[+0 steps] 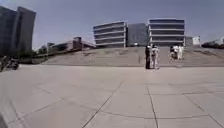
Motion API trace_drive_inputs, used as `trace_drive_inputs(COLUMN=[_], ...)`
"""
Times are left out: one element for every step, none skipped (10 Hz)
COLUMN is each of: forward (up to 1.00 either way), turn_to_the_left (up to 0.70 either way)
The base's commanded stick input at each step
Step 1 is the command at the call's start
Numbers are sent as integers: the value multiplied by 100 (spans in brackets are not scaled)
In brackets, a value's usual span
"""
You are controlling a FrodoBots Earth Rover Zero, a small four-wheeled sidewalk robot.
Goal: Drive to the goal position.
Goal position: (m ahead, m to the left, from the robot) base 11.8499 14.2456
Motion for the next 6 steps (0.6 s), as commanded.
trace_drive_inputs(forward=[100, 100, 100, 100, 100, 100], turn_to_the_left=[28, 0, 0, 0, 0, 3])
